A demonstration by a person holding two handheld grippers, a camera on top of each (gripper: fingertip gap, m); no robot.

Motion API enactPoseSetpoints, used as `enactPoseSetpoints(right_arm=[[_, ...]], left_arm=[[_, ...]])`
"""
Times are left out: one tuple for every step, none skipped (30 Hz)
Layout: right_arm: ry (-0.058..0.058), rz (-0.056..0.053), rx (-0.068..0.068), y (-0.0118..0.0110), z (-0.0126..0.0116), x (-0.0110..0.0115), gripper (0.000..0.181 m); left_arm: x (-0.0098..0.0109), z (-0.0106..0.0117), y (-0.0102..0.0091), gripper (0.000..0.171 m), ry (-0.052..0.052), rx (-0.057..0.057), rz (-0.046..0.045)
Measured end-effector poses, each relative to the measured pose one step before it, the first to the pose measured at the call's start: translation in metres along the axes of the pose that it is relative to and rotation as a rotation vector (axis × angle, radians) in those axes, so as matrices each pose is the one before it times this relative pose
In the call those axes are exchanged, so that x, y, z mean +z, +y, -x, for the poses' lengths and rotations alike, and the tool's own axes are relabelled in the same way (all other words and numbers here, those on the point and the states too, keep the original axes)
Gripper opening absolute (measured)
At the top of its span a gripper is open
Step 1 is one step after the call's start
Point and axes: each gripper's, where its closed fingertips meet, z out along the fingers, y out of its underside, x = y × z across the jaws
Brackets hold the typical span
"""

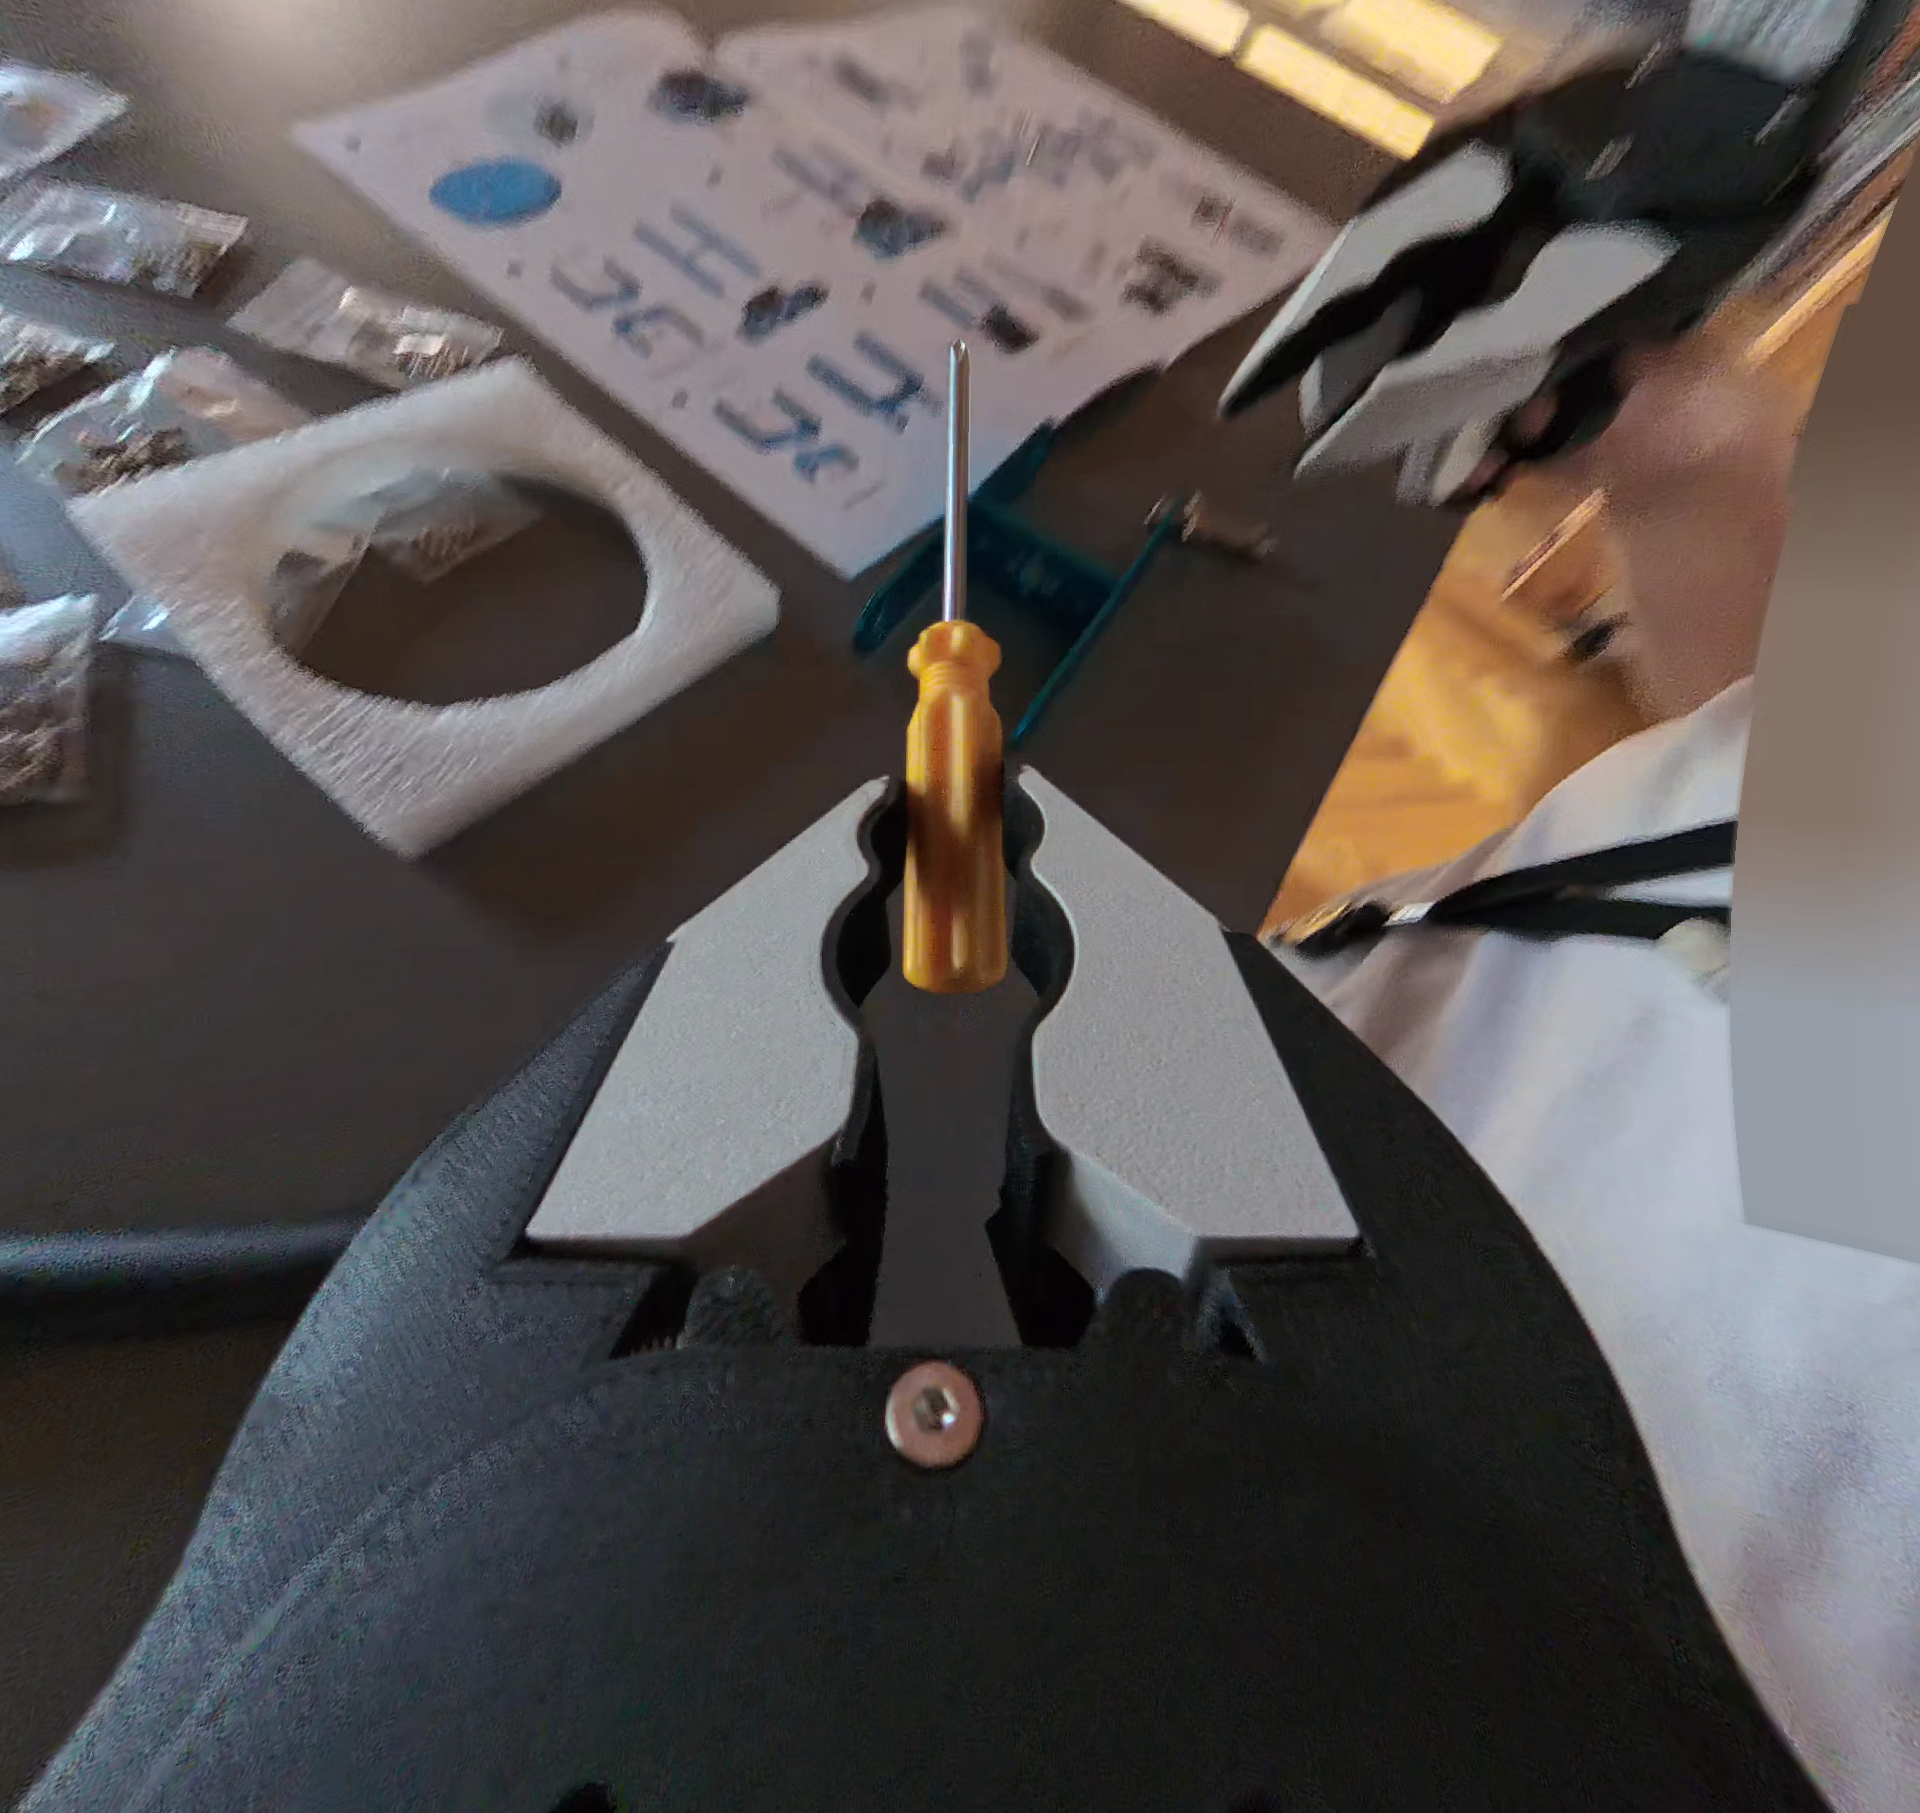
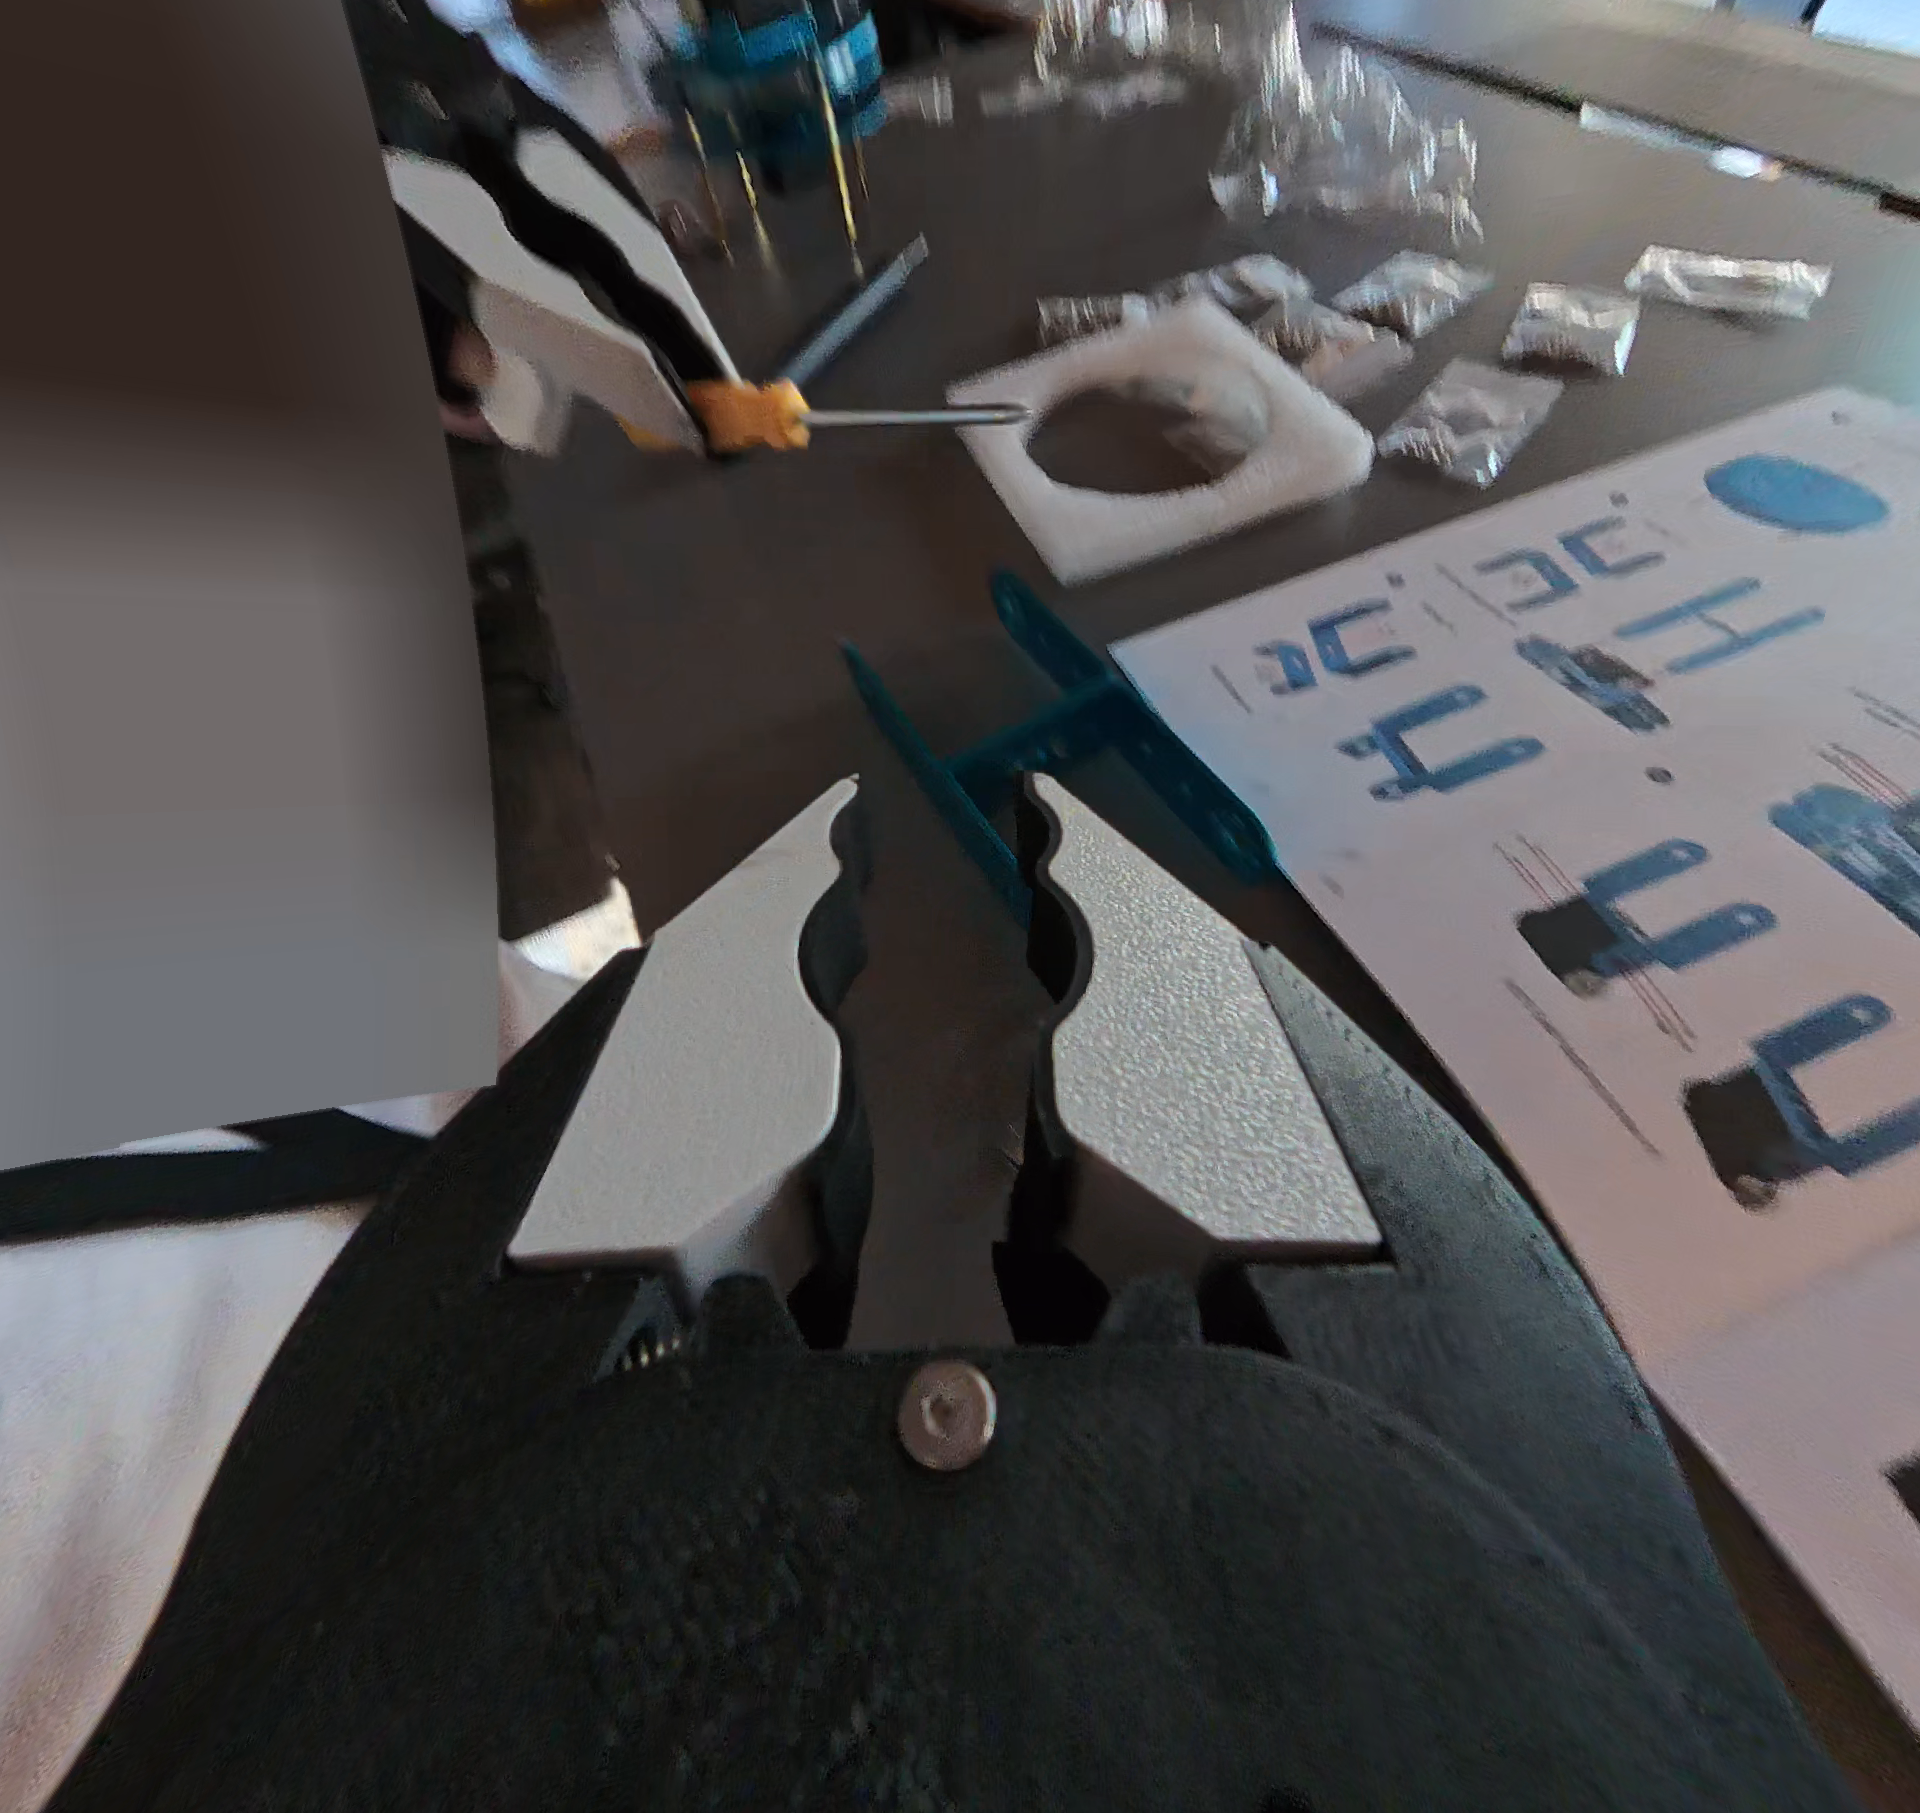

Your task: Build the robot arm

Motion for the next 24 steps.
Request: enactPoseSetpoints(right_arm=[[-0.0462, -0.0933, 0.0399, -0.01455, 0.01054, 0.00266, 0.026], [-0.0594, -0.0917, 0.0461, -0.01335, 0.01019, 0.00511, 0.026], [-0.0535, -0.0694, 0.0552, -0.00940, 0.00671, 0.00704, 0.028], [-0.0582, -0.0587, 0.0592, -0.00730, 0.00588, 0.00776, 0.033], [-0.0672, -0.0640, 0.0591, -0.00770, 0.00619, 0.00697, 0.037], [-0.0556, -0.0657, 0.0693, -0.00741, 0.00396, 0.00503, 0.038], [-0.0533, -0.0533, 0.0720, -0.00589, 0.00348, 0.00311, 0.040], [-0.0534, -0.0391, 0.0670, -0.00447, 0.00359, 0.00096, 0.040], [-0.0290, -0.0304, 0.0514, -0.00448, 0.00046, -0.00146, 0.038], [-0.0196, -0.0143, 0.0285, -0.00285, 0.00028, -0.00307, 0.030], [0.0148, -0.0065, 0.0126, -0.00246, -0.00348, -0.00516, 0.019], [-0.0019, -0.0021, -0.0122, -0.00289, 0.00004, -0.00645, 0.018], [0.0147, 0.0232, -0.0064, 0.00048, -0.00160, -0.00659, 0.017], [0.0205, 0.0305, -0.0084, 0.00202, -0.00233, -0.00675, 0.017], [0.0233, 0.0252, -0.0114, 0.00208, -0.00253, -0.00648, 0.018], [0.0265, 0.0094, -0.0138, -0.00013, -0.00228, -0.00669, 0.018], [0.0147, 0.0005, -0.0018, -0.00179, -0.00056, -0.00673, 0.018], [-0.0058, 0.0091, 0.0101, -0.00122, 0.00198, -0.00602, 0.018], [-0.0076, 0.0307, 0.0137, 0.00158, 0.00198, -0.00509, 0.018], [0.0022, 0.0510, -0.0026, 0.00496, 0.00077, -0.00422, 0.018], [0.0180, 0.0700, -0.0247, 0.00835, -0.00113, -0.00361, 0.018], [0.0350, 0.0726, -0.0418, 0.00924, -0.00250, -0.00338, 0.018], [0.0458, 0.0529, -0.0613, 0.00719, -0.00260, -0.00291, 0.018], [0.0434, 0.0420, -0.0620, 0.00580, -0.00128, -0.00220, 0.018]], left_arm=[[0.00295, -0.01108, -0.01531, 0.016, 0.0621, -0.0447, -0.09829], [0.00664, -0.01178, -0.01465, 0.016, 0.0570, -0.0384, -0.09547], [0.00928, -0.01046, -0.01224, 0.016, 0.0417, -0.0290, -0.08913], [0.01126, -0.01006, -0.00861, 0.016, 0.0364, -0.0211, -0.07458], [0.01218, -0.01013, -0.00535, 0.016, 0.0361, -0.0163, -0.05813], [0.01195, -0.00889, -0.00327, 0.016, 0.0284, -0.0121, -0.04903], [0.01130, -0.00745, -0.00067, 0.016, 0.0200, -0.0079, -0.03457], [0.01019, -0.00568, 0.00134, 0.016, 0.0116, -0.0038, -0.02016], [0.00914, -0.00394, 0.00253, 0.016, 0.0021, -0.0012, -0.00941], [0.00792, -0.00257, 0.00227, 0.016, -0.0067, -0.0020, -0.01104], [0.00681, -0.00326, 0.00149, 0.016, -0.0009, -0.0060, -0.01754], [0.00645, -0.00240, 0.00216, 0.016, -0.0031, -0.0135, -0.01103], [0.00561, -0.00094, 0.00456, 0.016, -0.0050, -0.0126, 0.00956], [0.00463, -0.00074, 0.00614, 0.017, -0.0020, -0.0072, 0.02456], [0.00341, -0.00085, 0.00626, 0.018, -0.0017, -0.0056, 0.02445], [0.00235, -0.00184, 0.00506, 0.022, 0.0017, -0.0048, 0.01322], [0.00150, -0.00238, 0.00411, 0.023, 0.0008, -0.0041, 0.00708], [0.00076, -0.00240, 0.00370, 0.025, -0.0041, -0.0009, 0.00666], [-0.00009, -0.00172, 0.00271, 0.029, -0.0135, 0.0096, 0.00539], [-0.00147, -0.00064, 0.00114, 0.031, -0.0236, 0.0213, 0.00316], [-0.00293, -0.00077, -0.00110, 0.033, -0.0242, 0.0279, -0.00361], [-0.00385, -0.00127, -0.00314, 0.035, -0.0201, 0.0259, -0.01078], [-0.00373, -0.00148, -0.00416, 0.036, -0.0153, 0.0171, -0.01165], [-0.00239, -0.00227, -0.00343, 0.035, -0.0078, 0.0092, -0.00556]])
